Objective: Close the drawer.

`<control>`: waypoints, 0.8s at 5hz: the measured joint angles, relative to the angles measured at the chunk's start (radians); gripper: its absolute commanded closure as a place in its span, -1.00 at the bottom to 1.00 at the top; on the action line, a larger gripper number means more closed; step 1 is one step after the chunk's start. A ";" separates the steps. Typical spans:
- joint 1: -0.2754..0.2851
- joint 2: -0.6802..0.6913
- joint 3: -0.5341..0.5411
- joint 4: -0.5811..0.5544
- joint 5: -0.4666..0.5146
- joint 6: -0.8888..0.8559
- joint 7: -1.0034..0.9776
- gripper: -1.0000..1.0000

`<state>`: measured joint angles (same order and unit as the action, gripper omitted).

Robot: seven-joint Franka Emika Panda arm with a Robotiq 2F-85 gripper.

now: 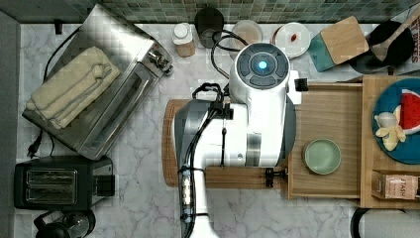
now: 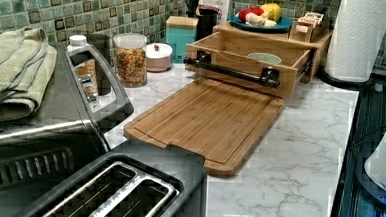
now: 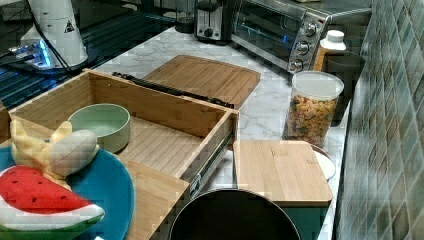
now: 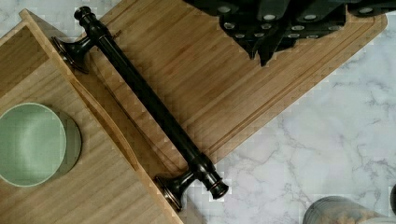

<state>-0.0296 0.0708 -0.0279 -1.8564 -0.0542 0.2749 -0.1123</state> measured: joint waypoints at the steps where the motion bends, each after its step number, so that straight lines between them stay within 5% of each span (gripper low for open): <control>1: 0.000 0.008 0.000 -0.001 -0.001 0.000 0.000 1.00; 4: 0.000 0.014 0.001 -0.063 0.001 0.063 -0.078 1.00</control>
<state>-0.0296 0.0847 -0.0264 -1.9199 -0.0530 0.3374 -0.1898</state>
